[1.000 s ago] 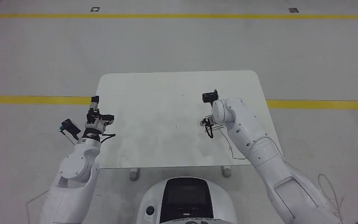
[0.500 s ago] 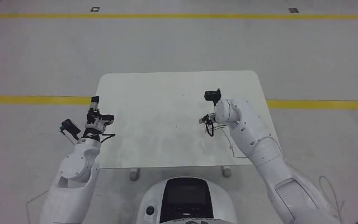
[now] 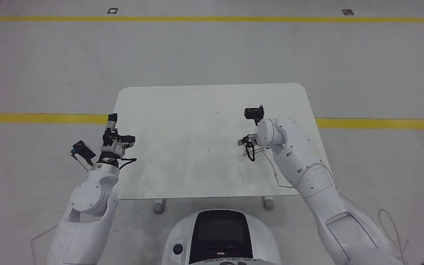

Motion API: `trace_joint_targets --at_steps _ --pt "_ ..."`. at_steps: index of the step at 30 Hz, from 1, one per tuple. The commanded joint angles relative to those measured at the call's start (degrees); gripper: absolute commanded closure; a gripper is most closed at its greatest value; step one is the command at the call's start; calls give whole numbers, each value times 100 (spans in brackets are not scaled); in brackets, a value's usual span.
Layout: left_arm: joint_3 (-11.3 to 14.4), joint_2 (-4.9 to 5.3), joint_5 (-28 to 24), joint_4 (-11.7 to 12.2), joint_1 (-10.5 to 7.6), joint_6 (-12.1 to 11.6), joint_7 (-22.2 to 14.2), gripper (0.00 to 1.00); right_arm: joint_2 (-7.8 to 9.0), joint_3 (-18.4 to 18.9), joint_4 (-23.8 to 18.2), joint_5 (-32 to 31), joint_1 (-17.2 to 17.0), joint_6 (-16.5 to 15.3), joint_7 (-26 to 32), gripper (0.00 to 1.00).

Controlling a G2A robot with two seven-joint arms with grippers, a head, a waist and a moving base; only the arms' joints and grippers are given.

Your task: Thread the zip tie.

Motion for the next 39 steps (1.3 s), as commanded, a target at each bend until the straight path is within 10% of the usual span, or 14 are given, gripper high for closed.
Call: trace_joint_targets --at_steps 1,39 --pt "0 0 0 0 0 0 0 0 -14 9 62 -79 38 -8 77 50" --pt "0 0 0 0 0 0 0 0 -565 -256 1650 -657 610 -23 155 73"
